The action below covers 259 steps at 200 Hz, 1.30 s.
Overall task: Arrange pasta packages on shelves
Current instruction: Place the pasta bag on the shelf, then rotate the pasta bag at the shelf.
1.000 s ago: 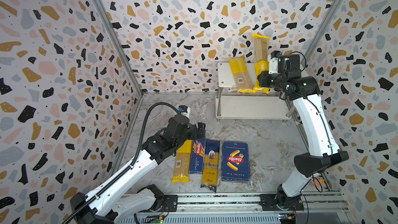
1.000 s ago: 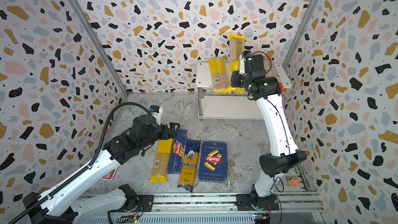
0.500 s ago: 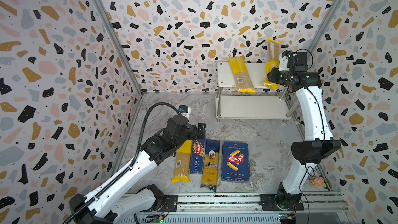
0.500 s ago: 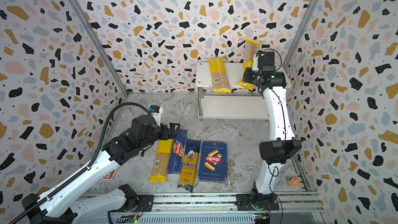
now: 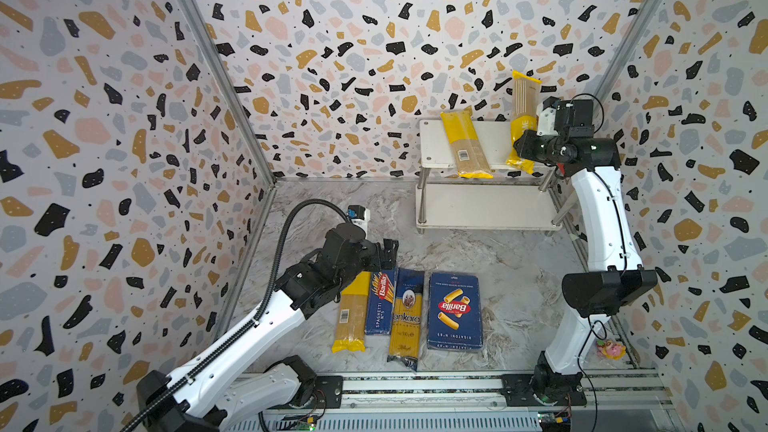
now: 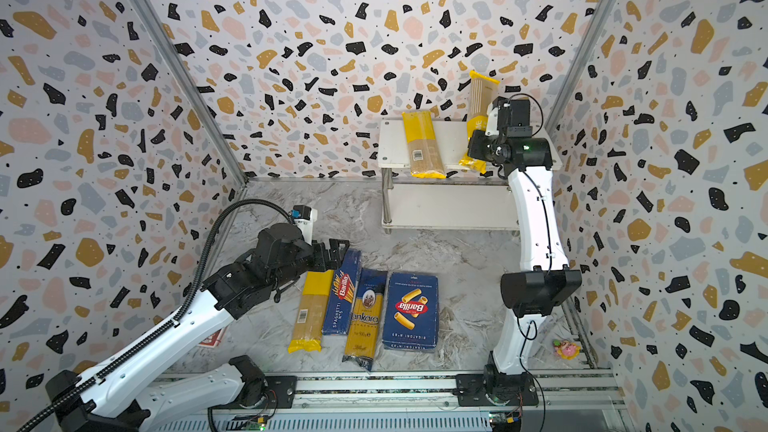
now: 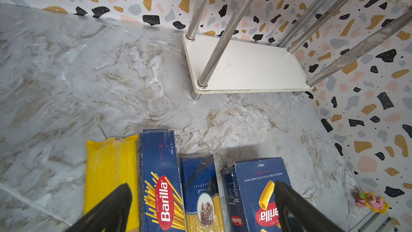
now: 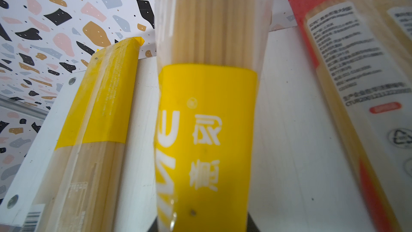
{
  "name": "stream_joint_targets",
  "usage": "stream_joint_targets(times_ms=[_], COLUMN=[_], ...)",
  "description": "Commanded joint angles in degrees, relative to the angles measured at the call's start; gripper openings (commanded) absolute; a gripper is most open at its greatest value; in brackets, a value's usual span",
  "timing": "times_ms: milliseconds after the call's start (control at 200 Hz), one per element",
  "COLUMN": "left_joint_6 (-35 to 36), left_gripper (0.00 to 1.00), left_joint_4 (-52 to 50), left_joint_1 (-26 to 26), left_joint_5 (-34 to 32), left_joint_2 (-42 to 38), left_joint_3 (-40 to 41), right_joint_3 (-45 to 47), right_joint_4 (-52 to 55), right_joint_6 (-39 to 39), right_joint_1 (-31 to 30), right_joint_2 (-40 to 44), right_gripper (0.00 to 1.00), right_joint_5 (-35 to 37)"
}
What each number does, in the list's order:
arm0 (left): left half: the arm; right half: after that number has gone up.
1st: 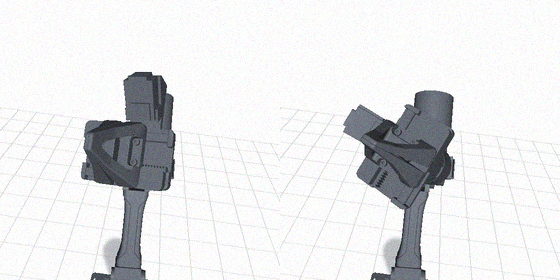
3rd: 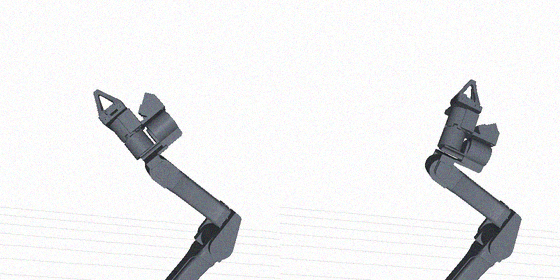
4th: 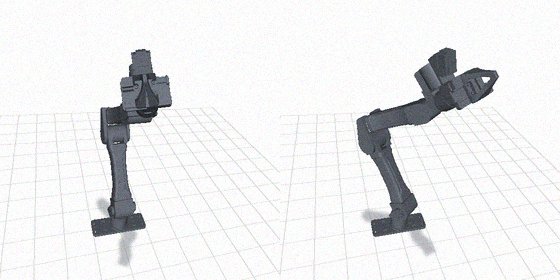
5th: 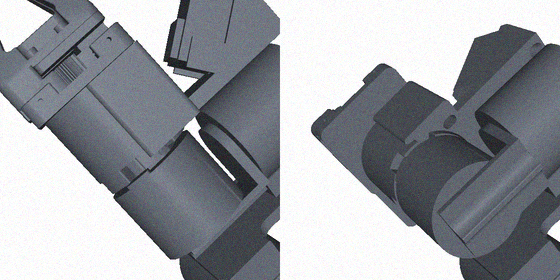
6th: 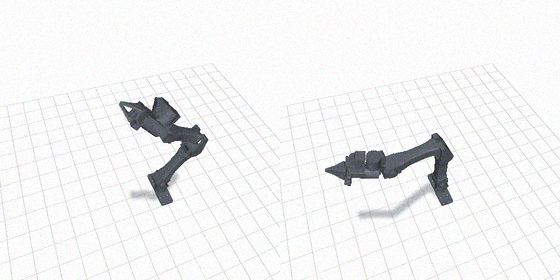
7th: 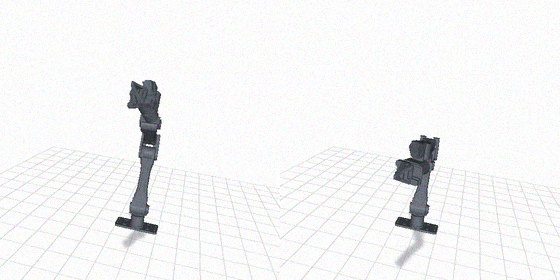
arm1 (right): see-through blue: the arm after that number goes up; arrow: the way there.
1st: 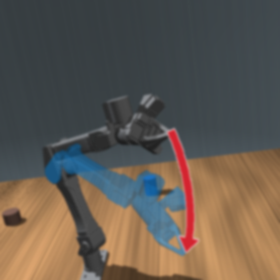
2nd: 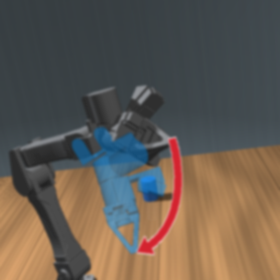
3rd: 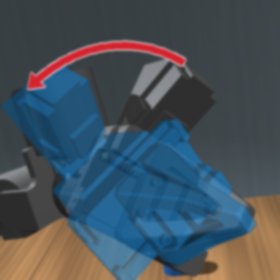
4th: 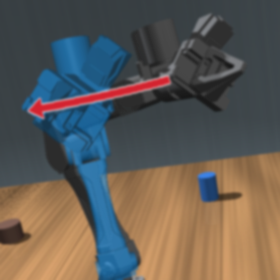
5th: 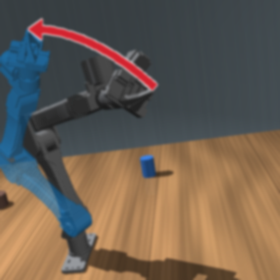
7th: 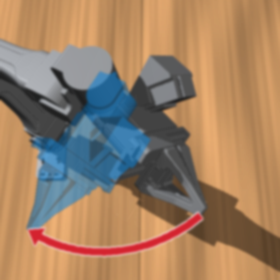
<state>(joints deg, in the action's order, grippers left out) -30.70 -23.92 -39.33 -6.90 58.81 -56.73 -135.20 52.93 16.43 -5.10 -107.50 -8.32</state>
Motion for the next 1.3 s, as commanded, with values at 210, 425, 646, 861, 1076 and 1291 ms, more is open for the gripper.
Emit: stream_joint_targets(times_ms=[210,425,646,861,1076,1291], left_joint_6=[0.02,0.20,0.47,0.80,1.21,1.38], left_gripper=[0.99,0.99,1.00,1.00,1.00,1.00], left_joint_4=[2.18,1.53,1.26,1.30,1.07,0.99], left_joint_1=[-0.22,-0.22,-0.19,-0.14,-0.13,-0.13], left_joint_5=[0.74,0.49,-0.21,-0.14,-0.35,-0.05], left_joint_2=[-0.79,-1.23,-1.67,-1.83,-2.89,-3.17], left_joint_3=[0.84,0.60,0.95,1.17,1.80,2.02], right_joint_3=[-1.48,-0.16,-0.39,-1.18,-1.04,-1.33], right_joint_4=[-4.51,-4.86,-3.97,-0.10,2.02,4.83], right_joint_6=[-1.76,-1.33,-1.02,-2.55,-3.58,-4.74], right_joint_1=[-0.11,-0.17,-1.62,-6.47,-8.90,-9.49], right_joint_2=[3.87,4.78,4.25,1.48,0.60,-0.39], right_gripper=[0.48,0.54,0.65,0.72,0.76,0.76], right_joint_5=[1.30,0.91,0.72,6.73,11.83,19.27])
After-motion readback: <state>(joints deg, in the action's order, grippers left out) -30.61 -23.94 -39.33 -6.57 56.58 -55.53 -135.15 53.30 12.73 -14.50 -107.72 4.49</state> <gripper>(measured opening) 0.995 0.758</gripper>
